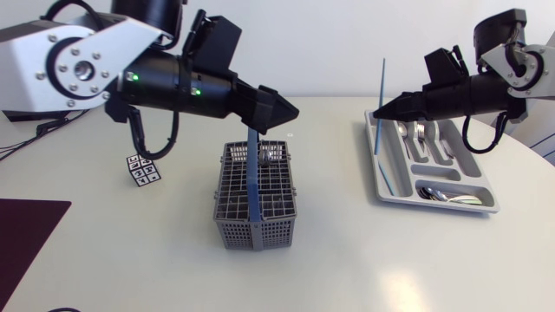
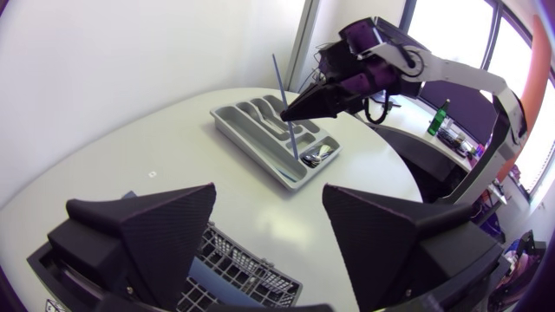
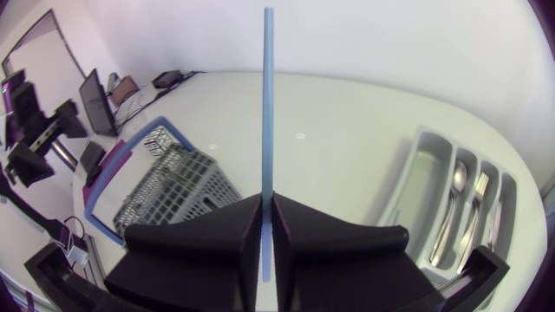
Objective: Transfer all utensils from the basket to the drawer tray.
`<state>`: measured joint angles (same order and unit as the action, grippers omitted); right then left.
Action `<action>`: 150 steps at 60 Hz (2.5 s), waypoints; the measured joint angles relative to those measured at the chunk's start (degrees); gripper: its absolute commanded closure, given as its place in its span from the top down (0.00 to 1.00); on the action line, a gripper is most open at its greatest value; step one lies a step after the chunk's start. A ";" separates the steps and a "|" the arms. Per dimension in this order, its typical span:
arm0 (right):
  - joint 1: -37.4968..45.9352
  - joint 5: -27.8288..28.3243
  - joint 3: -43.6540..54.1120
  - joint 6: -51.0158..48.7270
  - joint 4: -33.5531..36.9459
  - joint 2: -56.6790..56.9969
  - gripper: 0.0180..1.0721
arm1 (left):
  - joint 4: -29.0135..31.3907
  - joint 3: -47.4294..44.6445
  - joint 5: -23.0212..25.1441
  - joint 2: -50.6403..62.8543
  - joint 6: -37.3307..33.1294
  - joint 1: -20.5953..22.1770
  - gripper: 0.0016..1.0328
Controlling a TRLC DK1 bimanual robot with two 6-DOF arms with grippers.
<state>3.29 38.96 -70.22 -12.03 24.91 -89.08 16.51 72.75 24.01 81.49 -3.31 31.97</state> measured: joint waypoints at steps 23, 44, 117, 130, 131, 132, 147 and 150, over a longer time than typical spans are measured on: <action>7.72 -8.92 -9.38 0.07 1.86 -23.54 0.06 | 2.86 -12.13 -12.70 -10.93 -13.51 1.14 0.88; 7.76 -13.46 -12.90 0.11 2.27 -30.53 0.60 | 3.61 -23.56 -17.75 -17.14 -22.34 2.29 0.87; -18.40 -9.81 -27.50 0.22 0.85 -32.94 0.10 | -8.31 -41.33 -21.11 -12.72 -26.69 5.22 0.53; -20.79 -8.63 -41.44 0.22 7.13 -42.18 0.10 | -9.01 -41.97 -21.14 -12.44 -25.64 6.10 0.53; -20.96 -8.46 -42.47 0.22 7.72 -42.82 0.10 | -9.03 -41.97 -21.14 -12.44 -25.59 6.19 0.53; -21.16 -8.20 -43.69 0.22 8.44 -43.50 0.10 | -9.05 -41.97 -21.14 -12.44 -25.31 6.32 0.53; -22.91 -5.01 -45.94 -2.21 13.66 -45.66 0.09 | -10.01 -41.97 -21.11 -12.44 -24.76 5.99 0.54; -22.91 -4.46 -44.33 -2.95 13.18 -44.94 0.09 | -10.49 -41.97 -21.11 -12.44 -24.76 5.51 0.54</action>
<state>-19.62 34.50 -114.54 -14.98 38.09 -134.02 6.02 30.79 2.90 69.06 -28.08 37.47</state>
